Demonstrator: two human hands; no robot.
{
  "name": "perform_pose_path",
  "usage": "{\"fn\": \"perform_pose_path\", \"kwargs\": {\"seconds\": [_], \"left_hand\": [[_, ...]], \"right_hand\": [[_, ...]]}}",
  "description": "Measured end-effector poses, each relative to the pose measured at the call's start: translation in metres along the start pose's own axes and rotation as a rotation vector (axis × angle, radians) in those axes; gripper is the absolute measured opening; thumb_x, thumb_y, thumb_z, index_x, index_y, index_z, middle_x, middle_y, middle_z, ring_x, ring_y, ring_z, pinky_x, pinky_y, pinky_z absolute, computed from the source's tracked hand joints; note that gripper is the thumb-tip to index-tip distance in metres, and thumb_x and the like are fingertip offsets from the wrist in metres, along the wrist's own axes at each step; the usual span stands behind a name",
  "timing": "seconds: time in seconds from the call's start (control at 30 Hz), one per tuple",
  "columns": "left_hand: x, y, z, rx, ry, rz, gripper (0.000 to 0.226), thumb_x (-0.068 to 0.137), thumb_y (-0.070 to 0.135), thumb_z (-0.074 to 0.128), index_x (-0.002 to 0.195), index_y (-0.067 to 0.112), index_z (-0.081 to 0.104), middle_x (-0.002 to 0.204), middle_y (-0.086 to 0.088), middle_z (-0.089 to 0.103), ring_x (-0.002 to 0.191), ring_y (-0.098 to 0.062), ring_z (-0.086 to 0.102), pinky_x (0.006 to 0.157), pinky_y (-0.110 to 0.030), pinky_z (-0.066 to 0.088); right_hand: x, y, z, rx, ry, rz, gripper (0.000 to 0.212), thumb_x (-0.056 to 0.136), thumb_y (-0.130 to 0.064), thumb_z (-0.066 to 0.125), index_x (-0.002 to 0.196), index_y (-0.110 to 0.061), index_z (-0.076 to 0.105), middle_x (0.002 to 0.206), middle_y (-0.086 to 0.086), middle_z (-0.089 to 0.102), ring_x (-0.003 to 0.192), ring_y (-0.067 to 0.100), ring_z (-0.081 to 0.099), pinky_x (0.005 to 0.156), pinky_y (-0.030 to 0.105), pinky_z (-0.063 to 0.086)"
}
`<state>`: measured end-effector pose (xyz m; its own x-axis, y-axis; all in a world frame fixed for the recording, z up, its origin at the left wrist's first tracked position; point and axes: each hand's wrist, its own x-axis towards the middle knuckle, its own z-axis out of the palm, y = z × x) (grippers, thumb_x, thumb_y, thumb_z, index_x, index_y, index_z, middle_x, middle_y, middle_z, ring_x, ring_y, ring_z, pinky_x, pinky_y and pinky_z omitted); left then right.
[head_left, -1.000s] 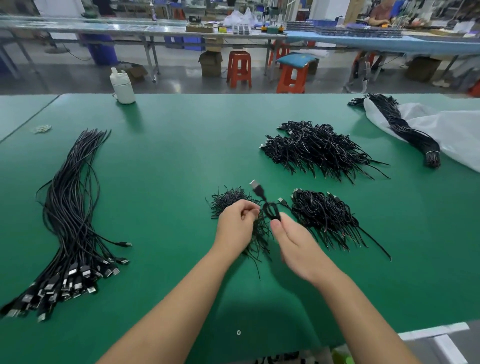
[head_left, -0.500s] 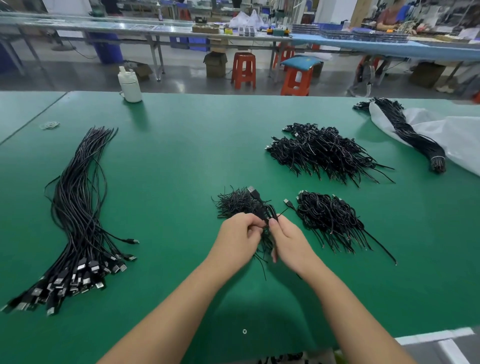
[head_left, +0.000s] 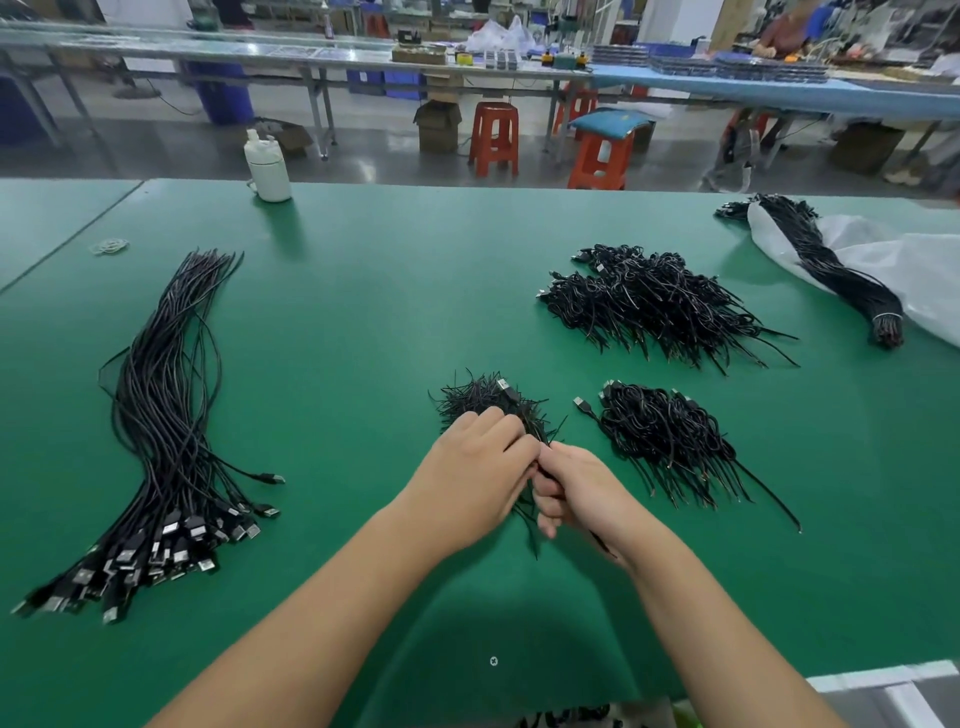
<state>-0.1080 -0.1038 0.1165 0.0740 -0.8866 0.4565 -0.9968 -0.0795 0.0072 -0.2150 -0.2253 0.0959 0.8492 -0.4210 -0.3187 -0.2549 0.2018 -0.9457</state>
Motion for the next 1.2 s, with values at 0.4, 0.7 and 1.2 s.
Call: {"fn": "perform_pose_path", "kwargs": {"seconds": [0.4, 0.7, 1.2], "left_hand": [[0.001, -0.005, 0.003, -0.215, -0.027, -0.035, 0.021, 0.08, -0.006, 0.054, 0.092, 0.009, 0.063, 0.103, -0.004, 0.068, 0.11, -0.028, 0.062, 0.1, -0.037, 0.042], [0.004, -0.002, 0.002, -0.628, 0.015, -0.459, 0.012, 0.094, 0.013, 0.06, 0.086, 0.02, 0.065, 0.082, 0.012, 0.066, 0.08, -0.011, 0.056, 0.082, -0.032, 0.043], [0.013, 0.0, 0.006, -0.616, -0.113, -0.845, 0.018, 0.09, 0.022, 0.061, 0.074, 0.03, 0.06, 0.074, 0.014, 0.063, 0.078, -0.012, 0.059, 0.075, -0.027, 0.044]], "right_hand": [[0.0, -0.002, -0.006, -0.064, -0.156, 0.067, 0.024, 0.095, -0.032, 0.043, 0.076, -0.016, 0.041, 0.057, -0.004, 0.024, 0.047, 0.016, 0.019, 0.042, 0.029, 0.041], [-0.006, -0.006, -0.001, -0.208, -0.211, 0.012, 0.022, 0.105, -0.018, 0.035, 0.082, -0.017, 0.035, 0.059, -0.008, 0.028, 0.048, 0.012, 0.026, 0.045, 0.028, 0.041], [-0.004, 0.003, 0.01, -1.359, 0.274, -0.405, 0.024, 0.104, -0.039, 0.035, 0.104, -0.024, 0.054, 0.099, -0.002, 0.063, 0.087, 0.029, 0.063, 0.067, 0.037, 0.042]]}}
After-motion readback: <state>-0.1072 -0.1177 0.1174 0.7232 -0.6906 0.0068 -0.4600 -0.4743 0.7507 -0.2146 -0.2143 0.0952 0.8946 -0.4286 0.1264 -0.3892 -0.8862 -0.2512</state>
